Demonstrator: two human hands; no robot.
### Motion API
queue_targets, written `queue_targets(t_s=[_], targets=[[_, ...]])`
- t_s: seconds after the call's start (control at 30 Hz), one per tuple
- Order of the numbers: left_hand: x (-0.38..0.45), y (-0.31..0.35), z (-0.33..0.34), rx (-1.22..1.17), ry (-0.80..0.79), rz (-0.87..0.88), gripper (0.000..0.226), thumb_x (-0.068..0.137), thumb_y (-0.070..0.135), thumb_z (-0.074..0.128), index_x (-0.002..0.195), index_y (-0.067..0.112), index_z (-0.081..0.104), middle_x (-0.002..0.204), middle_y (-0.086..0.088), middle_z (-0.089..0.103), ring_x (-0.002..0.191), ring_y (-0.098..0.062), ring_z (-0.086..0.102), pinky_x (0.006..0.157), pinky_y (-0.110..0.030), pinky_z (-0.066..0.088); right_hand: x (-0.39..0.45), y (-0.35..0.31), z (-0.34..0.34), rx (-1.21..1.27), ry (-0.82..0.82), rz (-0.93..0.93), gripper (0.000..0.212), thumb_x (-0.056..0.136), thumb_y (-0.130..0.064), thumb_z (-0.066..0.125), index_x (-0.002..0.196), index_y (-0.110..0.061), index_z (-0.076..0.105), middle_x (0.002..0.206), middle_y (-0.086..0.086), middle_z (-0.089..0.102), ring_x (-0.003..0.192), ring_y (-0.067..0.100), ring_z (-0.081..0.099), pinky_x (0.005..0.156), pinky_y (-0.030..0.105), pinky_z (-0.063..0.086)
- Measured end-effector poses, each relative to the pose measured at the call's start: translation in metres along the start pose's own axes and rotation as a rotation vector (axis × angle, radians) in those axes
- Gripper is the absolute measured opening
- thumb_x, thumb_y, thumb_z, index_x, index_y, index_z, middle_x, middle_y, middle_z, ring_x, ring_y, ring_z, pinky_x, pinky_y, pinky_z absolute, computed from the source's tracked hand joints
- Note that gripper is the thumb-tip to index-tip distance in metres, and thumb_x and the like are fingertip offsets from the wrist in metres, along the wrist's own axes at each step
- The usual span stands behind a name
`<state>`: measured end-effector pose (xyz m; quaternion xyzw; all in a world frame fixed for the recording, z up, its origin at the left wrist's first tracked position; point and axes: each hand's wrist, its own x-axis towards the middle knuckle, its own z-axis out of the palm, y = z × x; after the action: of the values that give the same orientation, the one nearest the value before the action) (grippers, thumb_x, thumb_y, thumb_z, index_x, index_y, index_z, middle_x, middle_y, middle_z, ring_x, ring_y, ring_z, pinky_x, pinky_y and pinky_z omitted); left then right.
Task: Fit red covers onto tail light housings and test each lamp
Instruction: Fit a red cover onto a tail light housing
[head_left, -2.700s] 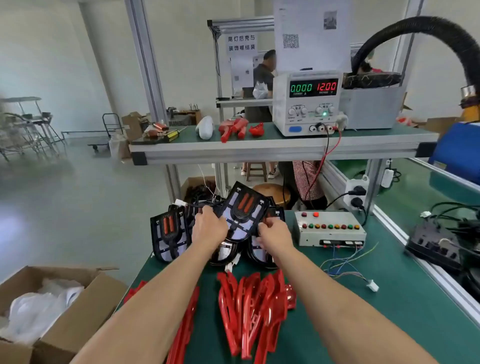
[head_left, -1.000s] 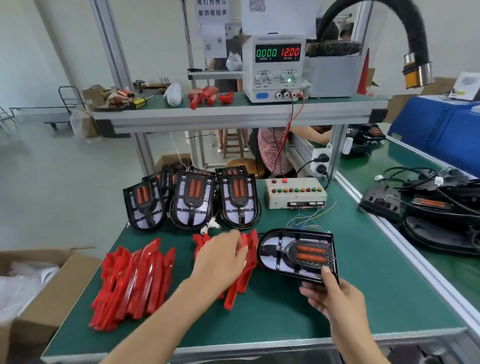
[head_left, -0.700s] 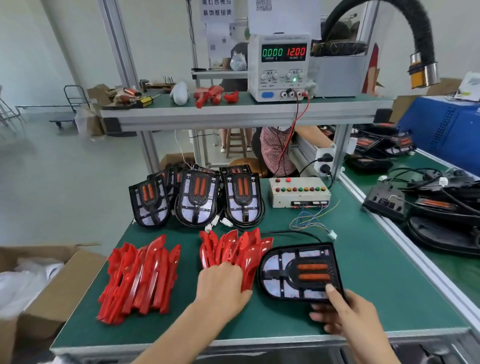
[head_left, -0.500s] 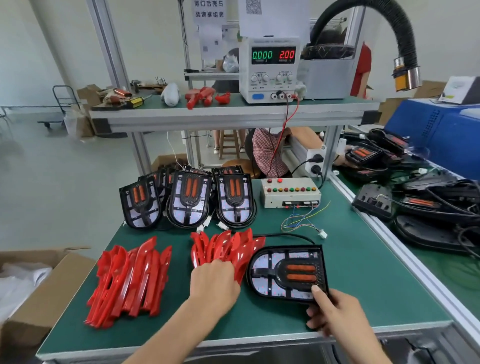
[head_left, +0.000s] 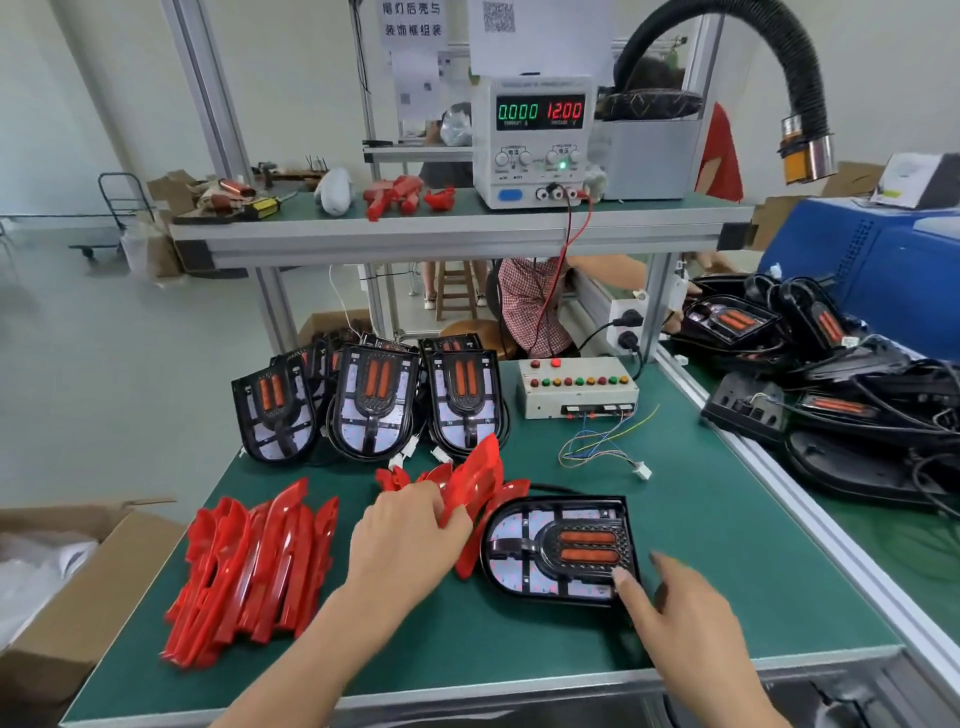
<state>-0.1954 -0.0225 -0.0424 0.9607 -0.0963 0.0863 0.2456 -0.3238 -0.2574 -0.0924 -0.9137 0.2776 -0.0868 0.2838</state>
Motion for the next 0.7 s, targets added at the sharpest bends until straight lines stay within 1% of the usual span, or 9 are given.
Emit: queue_targets(t_s=[0.03,0.07,0.13,0.2,0.27,0.37,0.47,0.6,0.7], targets=[[-0.001,0.000,0.001,-0.136,-0.009,-0.016,0.032,0.089,0.046,0.061,0.069,0.022,0.056,0.059,0.006,0.058,0.066,-0.018,0.057,0.063,-0.030,0.039,-0.002,-0.001,-0.001,0.050,0.105,-0.007,0.045,0.096,-0.051,0.057,0.127,-0.019,0.062,0.098,-0.002,0.061,0.094,0.023,0.062,0.082,0.038,0.045],[-0.004,0.001,0.002,-0.268,-0.021,-0.015,0.033,0.091,0.045,0.063,0.068,0.022,0.058,0.053,0.008,0.058,0.059,-0.011,0.055,0.061,-0.027,0.039,-0.005,-0.005,-0.003,0.114,0.201,-0.051,0.039,0.095,-0.046,0.061,0.125,-0.022,0.064,0.095,-0.006,0.057,0.089,0.018,0.060,0.080,0.037,0.045],[-0.011,0.007,0.008,-0.487,-0.079,-0.001,0.033,0.095,0.042,0.064,0.070,0.020,0.060,0.048,0.013,0.052,0.048,-0.005,0.045,0.053,-0.020,0.035,-0.007,-0.016,-0.004,0.251,0.274,-0.192,0.013,0.093,-0.034,0.068,0.106,-0.031,0.071,0.087,-0.011,0.060,0.082,0.007,0.059,0.077,0.026,0.045],[-0.019,0.019,0.018,-0.665,-0.173,0.000,0.034,0.099,0.041,0.060,0.075,0.017,0.060,0.052,0.012,0.048,0.050,-0.007,0.039,0.055,-0.028,0.036,-0.003,-0.033,-0.005,0.433,0.155,-0.255,0.010,0.093,-0.029,0.069,0.092,-0.038,0.072,0.088,-0.018,0.070,0.087,-0.003,0.064,0.078,0.012,0.044],[-0.026,0.032,0.028,-0.750,-0.228,0.017,0.032,0.101,0.039,0.057,0.077,0.017,0.057,0.058,0.009,0.048,0.056,-0.012,0.042,0.058,-0.036,0.038,0.006,-0.052,-0.008,0.566,-0.021,-0.273,0.013,0.095,-0.029,0.067,0.091,-0.039,0.074,0.091,-0.024,0.074,0.088,-0.003,0.069,0.083,0.018,0.050],[-0.032,0.050,0.040,-0.740,-0.213,0.068,0.027,0.102,0.033,0.055,0.081,0.017,0.058,0.061,0.001,0.054,0.059,-0.011,0.042,0.060,-0.042,0.042,0.021,-0.073,-0.012,0.630,-0.171,-0.298,0.011,0.095,-0.026,0.070,0.093,-0.033,0.078,0.088,-0.015,0.077,0.086,0.006,0.072,0.085,0.030,0.057],[-0.032,0.057,0.047,-0.717,-0.168,0.109,0.017,0.102,0.026,0.053,0.091,0.017,0.062,0.076,-0.004,0.067,0.070,-0.022,0.058,0.073,-0.050,0.051,0.034,-0.077,-0.013,0.604,-0.165,-0.301,0.006,0.091,-0.026,0.075,0.087,-0.026,0.079,0.081,-0.009,0.077,0.080,0.013,0.072,0.078,0.033,0.060],[-0.037,0.059,0.048,-0.652,-0.184,0.186,0.012,0.095,0.037,0.054,0.097,0.028,0.062,0.076,0.007,0.067,0.066,-0.013,0.056,0.068,-0.039,0.049,0.045,-0.073,-0.017,0.541,-0.201,-0.316,0.012,0.090,-0.028,0.075,0.078,-0.024,0.076,0.073,-0.006,0.073,0.065,0.007,0.065,0.061,0.015,0.051],[-0.040,0.046,0.049,-0.552,-0.151,0.111,0.019,0.088,0.048,0.062,0.093,0.030,0.065,0.075,0.015,0.068,0.067,-0.005,0.061,0.069,-0.029,0.051,0.064,-0.068,-0.027,0.162,-0.088,-0.403,0.019,0.090,-0.037,0.072,0.078,-0.023,0.071,0.070,-0.005,0.066,0.067,0.008,0.057,0.066,0.025,0.049]])
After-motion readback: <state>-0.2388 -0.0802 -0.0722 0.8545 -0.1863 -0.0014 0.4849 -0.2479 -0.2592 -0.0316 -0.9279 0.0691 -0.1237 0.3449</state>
